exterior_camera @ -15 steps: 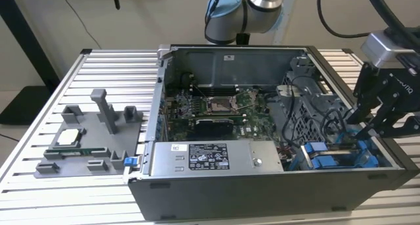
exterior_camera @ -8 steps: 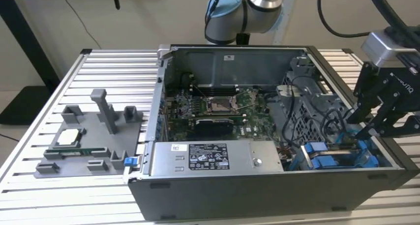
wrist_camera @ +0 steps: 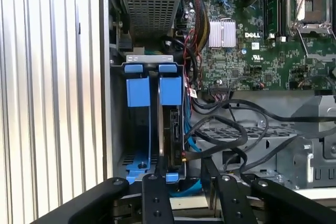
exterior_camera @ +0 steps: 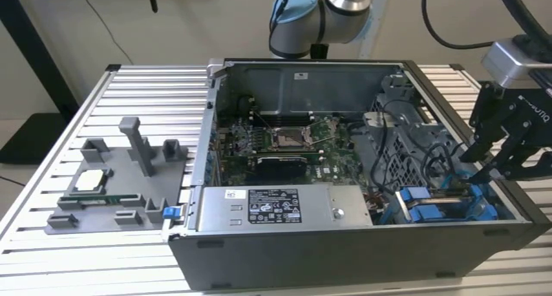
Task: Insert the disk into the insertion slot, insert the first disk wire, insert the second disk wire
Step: 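Insert the second disk wire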
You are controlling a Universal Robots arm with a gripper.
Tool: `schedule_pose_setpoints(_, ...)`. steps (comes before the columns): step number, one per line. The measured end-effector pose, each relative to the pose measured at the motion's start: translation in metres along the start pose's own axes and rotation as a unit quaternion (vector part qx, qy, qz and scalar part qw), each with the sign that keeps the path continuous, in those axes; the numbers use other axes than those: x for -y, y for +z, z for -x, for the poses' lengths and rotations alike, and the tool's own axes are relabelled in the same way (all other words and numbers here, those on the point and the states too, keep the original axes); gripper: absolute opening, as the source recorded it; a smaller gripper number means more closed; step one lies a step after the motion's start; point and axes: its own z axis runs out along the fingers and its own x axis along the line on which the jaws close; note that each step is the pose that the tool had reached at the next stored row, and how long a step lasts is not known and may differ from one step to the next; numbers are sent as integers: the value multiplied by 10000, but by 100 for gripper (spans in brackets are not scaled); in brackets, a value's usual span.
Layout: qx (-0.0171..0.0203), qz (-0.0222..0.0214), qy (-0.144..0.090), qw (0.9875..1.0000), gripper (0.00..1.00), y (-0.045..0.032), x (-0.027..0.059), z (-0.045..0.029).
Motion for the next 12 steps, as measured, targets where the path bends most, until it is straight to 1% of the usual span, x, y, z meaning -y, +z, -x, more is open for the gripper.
schedule_pose_setpoints(4, 30, 3, -14, 10000, 100, -6, 117, 6)
schedule_pose_setpoints(6, 65, 7, -29, 10000, 100, -16, 163, 9)
schedule_pose_setpoints(9, 120, 11, -54, 9999, 100, -36, 198, 14)
schedule_pose_setpoints(10, 148, 14, -69, 9999, 100, -47, 210, 21)
schedule_pose_setpoints(12, 166, 17, -87, 9998, 100, -45, 217, 32)
